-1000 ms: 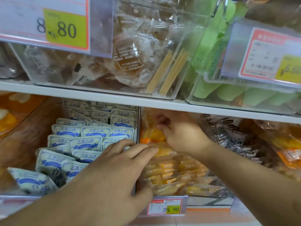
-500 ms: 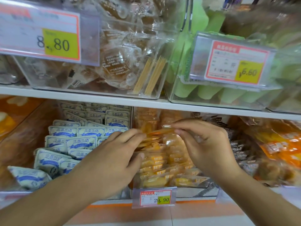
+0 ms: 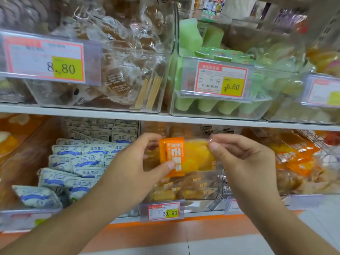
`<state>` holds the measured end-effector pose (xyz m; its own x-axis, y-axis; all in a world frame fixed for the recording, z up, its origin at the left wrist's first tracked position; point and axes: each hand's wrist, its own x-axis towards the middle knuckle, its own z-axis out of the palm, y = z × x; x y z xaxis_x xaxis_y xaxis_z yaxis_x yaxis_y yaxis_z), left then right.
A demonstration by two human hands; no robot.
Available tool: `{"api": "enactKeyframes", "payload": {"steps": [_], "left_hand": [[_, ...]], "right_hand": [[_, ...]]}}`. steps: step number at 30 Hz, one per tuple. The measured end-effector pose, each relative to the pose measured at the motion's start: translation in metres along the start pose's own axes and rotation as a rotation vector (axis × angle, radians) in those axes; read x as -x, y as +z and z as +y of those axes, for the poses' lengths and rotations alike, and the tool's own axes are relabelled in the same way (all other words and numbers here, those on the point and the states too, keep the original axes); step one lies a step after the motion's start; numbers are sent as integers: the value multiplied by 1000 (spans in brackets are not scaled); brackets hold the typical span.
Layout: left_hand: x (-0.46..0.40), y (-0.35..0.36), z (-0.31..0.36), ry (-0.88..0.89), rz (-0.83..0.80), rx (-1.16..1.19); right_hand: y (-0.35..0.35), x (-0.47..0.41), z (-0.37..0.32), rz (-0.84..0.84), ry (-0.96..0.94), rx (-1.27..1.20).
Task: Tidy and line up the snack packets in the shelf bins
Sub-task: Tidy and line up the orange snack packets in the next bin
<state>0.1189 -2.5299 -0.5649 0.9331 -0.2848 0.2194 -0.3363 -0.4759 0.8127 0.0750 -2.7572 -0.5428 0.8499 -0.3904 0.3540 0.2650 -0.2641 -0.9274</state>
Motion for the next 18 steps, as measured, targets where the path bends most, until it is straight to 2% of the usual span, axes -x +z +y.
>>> {"api": "enactKeyframes", "payload": {"steps": [4, 7, 9, 11, 14, 16, 18], "left_hand": [[4, -3, 17, -135, -87, 352], [8, -4, 23, -169, -53, 455], [8, -2, 23, -204, -67, 488], [8, 2, 18, -152, -102, 361], [9, 1, 1, 32, -91, -141], [11, 0, -8, 138, -164, -407], [11, 3, -16, 195, -236, -549]], "right_hand": [[2, 9, -6, -61, 195, -128], [-3, 8, -6, -190, 275, -182], [-6, 8, -6, -251, 243, -102], [-12, 4, -4, -201, 109, 61], [-29, -4, 0, -125, -93, 280], [-38, -6, 3, -140, -184, 451], [-41, -5, 7, -178, -239, 607]]}}
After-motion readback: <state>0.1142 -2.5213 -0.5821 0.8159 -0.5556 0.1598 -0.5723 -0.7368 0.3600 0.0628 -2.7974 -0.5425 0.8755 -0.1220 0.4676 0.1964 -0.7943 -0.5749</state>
